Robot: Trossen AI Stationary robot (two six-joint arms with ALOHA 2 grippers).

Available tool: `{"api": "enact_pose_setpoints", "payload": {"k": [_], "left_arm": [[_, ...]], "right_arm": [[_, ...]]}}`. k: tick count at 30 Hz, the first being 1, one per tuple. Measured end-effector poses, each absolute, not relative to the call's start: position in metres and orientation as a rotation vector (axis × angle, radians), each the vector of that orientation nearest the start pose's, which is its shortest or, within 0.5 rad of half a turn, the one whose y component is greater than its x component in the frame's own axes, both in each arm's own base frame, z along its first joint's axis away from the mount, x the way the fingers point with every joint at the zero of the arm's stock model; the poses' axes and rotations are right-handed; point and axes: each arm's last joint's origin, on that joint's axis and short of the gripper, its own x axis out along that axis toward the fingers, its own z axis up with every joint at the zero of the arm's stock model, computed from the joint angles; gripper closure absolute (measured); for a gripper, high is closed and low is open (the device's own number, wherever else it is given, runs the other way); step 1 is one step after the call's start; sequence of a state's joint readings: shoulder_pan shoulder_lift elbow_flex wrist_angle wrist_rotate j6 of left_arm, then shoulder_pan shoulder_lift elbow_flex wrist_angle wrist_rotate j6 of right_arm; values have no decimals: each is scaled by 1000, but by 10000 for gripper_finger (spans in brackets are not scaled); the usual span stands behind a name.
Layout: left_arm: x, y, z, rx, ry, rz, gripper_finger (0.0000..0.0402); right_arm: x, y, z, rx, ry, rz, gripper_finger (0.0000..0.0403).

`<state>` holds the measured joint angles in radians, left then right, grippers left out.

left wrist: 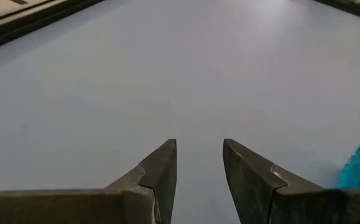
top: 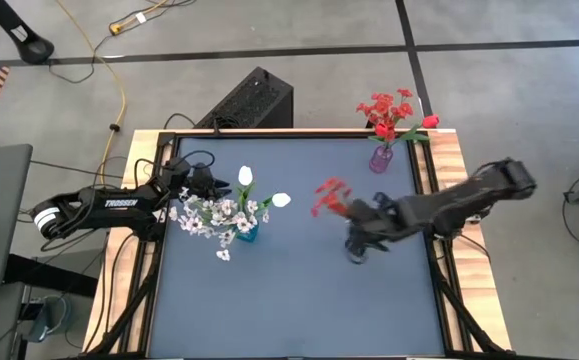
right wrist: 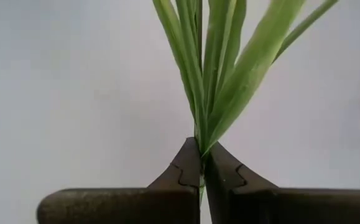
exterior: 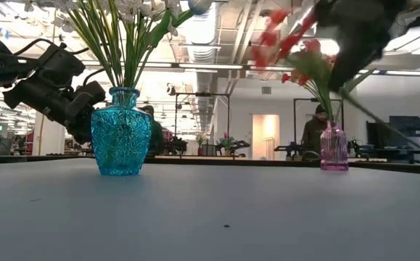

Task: Sort flowers into vase by color
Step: Put the red flowers into the purple vase

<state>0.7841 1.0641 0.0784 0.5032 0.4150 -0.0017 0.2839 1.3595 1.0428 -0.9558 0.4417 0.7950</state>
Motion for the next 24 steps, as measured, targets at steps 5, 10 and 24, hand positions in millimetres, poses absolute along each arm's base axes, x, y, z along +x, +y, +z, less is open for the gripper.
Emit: {"api": "enact_pose_setpoints", "payload": {"k": [5,10,24], "left_arm": [[122,106,120,-246,399,392,282],[123,107,122,-244,380,393,282],[122,106,120,-240,401,391,282]], "right_arm": [[180,67,273,220,598,-748,370],[145,61,277,131,274,-844,374],[124,9,292,-94,69,-1261,374]]}}
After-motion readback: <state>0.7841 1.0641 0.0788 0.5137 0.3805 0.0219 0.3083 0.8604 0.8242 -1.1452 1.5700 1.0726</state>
